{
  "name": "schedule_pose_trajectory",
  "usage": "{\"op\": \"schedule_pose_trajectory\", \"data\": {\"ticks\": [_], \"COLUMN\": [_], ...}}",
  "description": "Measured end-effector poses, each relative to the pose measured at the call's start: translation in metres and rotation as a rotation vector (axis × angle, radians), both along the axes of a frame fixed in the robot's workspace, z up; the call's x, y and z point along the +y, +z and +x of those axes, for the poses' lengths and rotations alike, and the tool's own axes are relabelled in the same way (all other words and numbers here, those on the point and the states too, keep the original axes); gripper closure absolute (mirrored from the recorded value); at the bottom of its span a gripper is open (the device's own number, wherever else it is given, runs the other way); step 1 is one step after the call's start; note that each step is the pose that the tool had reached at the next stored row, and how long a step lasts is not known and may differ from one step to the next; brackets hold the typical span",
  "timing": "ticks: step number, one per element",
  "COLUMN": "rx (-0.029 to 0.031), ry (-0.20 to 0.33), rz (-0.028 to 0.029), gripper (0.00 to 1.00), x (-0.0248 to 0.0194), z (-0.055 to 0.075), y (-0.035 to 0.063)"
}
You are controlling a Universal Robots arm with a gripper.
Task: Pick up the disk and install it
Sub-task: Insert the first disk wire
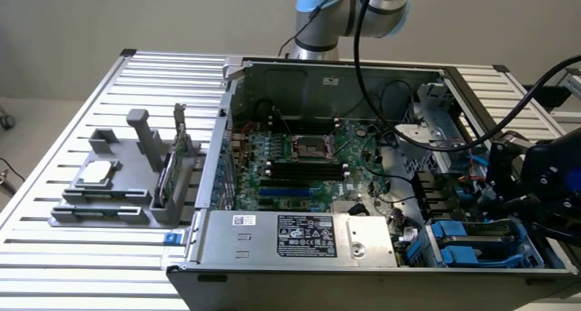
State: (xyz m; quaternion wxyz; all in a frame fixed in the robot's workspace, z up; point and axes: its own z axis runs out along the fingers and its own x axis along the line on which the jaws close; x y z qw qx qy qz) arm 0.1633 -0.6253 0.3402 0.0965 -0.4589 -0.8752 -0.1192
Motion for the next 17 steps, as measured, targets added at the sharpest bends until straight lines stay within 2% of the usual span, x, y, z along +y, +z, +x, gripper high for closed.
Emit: {"op": "schedule_pose_trajectory", "data": {"ticks": [3, 7, 9, 14, 17], "rx": [0.0038, 0.0043, 0.0042, 0.0042, 0.0044], "ry": [-0.01, -0.017, -0.021, -0.034, -0.052], "rz": [0.0001, -0.0024, -0.0079, -0.028, -0.0348], "gripper": [0.82, 0.82, 0.82, 0.82, 0.82], "x": [0.0, -0.0001, -0.0001, -0.0001, -0.0002], "z": [-0.0001, -0.001, -0.0014, -0.0018, -0.0018], "y": [0.0002, 0.0002, 0.0002, 0.0002, 0.0007]}}
